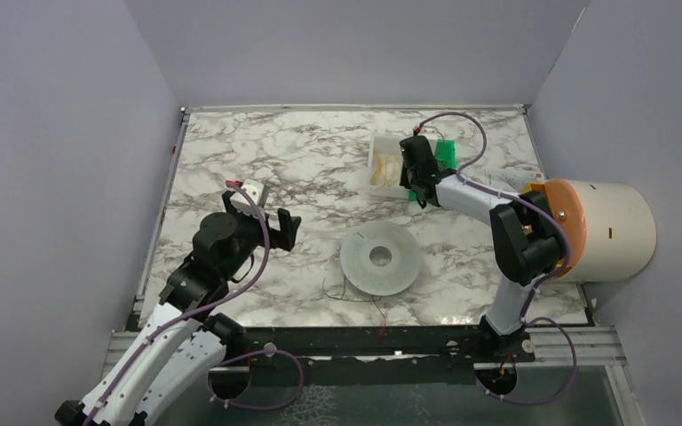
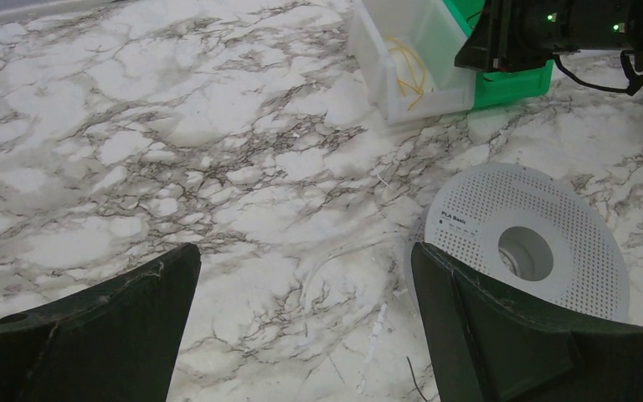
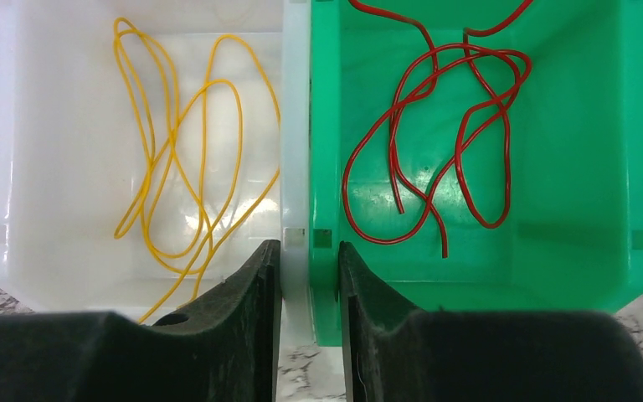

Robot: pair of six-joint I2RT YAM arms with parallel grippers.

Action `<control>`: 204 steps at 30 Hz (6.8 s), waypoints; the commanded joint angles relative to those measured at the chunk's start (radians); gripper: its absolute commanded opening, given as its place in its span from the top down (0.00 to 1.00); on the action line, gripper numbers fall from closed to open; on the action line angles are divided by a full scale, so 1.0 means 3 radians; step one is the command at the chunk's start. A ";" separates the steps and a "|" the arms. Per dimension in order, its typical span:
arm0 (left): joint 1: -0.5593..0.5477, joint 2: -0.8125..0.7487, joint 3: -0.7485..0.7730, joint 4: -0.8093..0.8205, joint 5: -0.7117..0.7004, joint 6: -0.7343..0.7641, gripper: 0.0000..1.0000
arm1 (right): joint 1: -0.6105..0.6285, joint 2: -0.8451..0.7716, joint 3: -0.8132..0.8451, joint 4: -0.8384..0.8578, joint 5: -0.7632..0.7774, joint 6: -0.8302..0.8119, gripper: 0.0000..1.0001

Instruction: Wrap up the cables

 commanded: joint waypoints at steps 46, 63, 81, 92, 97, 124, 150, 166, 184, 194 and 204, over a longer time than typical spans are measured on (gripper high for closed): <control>0.0046 0.0044 0.0056 0.0018 -0.0057 -0.0001 0.01 | -0.0244 0.0403 0.0951 -0.0396 -0.1075 -0.0070 0.56; 0.0046 0.0046 0.0053 0.0016 -0.0047 -0.0002 0.01 | -0.0245 0.1062 0.1393 -0.0455 -0.1118 0.0194 0.59; 0.0046 0.0051 0.0046 0.0016 -0.0066 -0.0001 0.01 | -0.0248 0.1236 0.1465 -0.0442 -0.1174 0.0313 0.98; 0.0049 0.0137 0.0050 0.0014 -0.0067 0.0005 0.01 | -0.0246 0.0437 0.1196 -0.0314 -0.0949 0.0240 0.99; 0.0046 0.0134 0.0052 0.0015 -0.0063 0.0005 0.01 | -0.0247 -0.0163 0.0981 -0.0234 -0.1096 0.0171 0.99; 0.0046 0.0059 0.0072 0.0178 0.0385 -0.0142 0.01 | -0.0220 -0.2082 0.0656 0.0164 -0.3347 0.0327 0.99; 0.0046 0.0584 0.1234 0.1263 0.2700 -0.0969 0.01 | -0.0178 -0.2642 0.0069 0.1438 -0.5318 0.0993 0.99; -0.0231 0.1122 0.1240 0.2406 0.3735 -0.1430 0.01 | 0.0696 -0.2288 0.0149 0.1425 -0.5323 0.0783 0.99; -0.0597 0.0909 0.0911 0.2411 0.3893 -0.1270 0.63 | 0.0733 -0.2273 -0.0008 0.1791 -0.5099 0.0759 0.99; -0.0649 0.0821 0.0691 0.2408 0.3912 -0.1260 0.90 | 0.0736 -0.2392 -0.0057 0.1784 -0.4571 0.0581 0.99; -0.0674 0.0634 0.0315 0.2408 0.3834 -0.1297 0.90 | 0.0736 -0.2429 -0.0147 0.2023 -0.4074 0.0679 0.99</control>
